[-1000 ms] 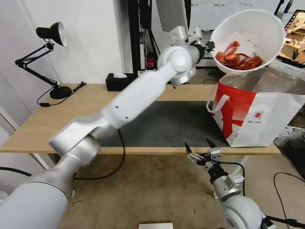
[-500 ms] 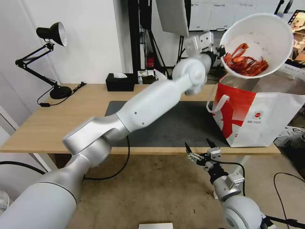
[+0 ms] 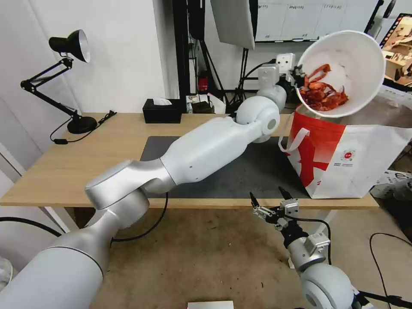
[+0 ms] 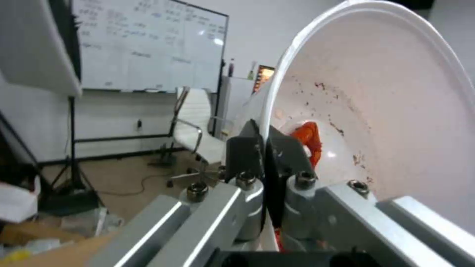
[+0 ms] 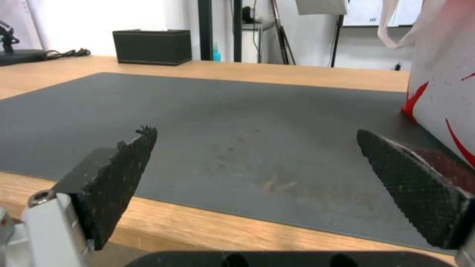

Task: Pick up the trash from the table and place it into the takeout bag.

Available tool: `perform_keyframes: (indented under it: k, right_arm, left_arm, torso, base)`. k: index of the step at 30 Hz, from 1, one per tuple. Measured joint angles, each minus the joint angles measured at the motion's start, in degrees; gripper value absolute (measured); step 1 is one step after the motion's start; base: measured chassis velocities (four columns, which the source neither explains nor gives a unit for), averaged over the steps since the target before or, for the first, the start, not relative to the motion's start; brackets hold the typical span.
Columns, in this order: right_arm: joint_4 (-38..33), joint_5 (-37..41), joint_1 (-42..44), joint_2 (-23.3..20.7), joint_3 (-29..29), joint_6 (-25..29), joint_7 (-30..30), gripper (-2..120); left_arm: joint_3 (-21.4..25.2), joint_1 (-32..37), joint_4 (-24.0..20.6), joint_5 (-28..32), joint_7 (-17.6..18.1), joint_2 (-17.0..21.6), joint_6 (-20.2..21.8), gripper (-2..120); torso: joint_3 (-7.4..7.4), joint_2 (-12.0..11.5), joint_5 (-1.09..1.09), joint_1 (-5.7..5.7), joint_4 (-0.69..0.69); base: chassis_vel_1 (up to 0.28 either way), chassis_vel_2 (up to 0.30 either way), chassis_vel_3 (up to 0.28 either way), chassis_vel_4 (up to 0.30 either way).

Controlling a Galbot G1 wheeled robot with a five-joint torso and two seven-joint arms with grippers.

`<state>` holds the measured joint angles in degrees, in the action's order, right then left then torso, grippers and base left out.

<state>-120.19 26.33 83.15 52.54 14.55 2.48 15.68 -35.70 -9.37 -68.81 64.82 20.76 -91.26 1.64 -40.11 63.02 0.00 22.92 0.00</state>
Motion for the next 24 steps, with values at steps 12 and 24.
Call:
perform_keyframes:
  k: [12,24]
  right_arm:
    - [0.00,0.00,0.00,0.00,0.00,0.00,0.00,100]
    - [0.00,0.00,0.00,0.00,0.00,0.00,0.00,100]
  left_arm:
    - [-4.03,-0.28,0.38,-7.44,-2.84,0.05,1.71,0]
    - [-5.59,-0.58,-1.87,-1.42,-5.88,2.05,7.99,0]
  torso:
    - [0.00,0.00,0.00,0.00,0.00]
    - [0.00,0.00,-0.01,0.00,0.00]
  base:
    - [0.000,0.000,0.000,0.000]
    - [0.000,0.000,0.000,0.000]
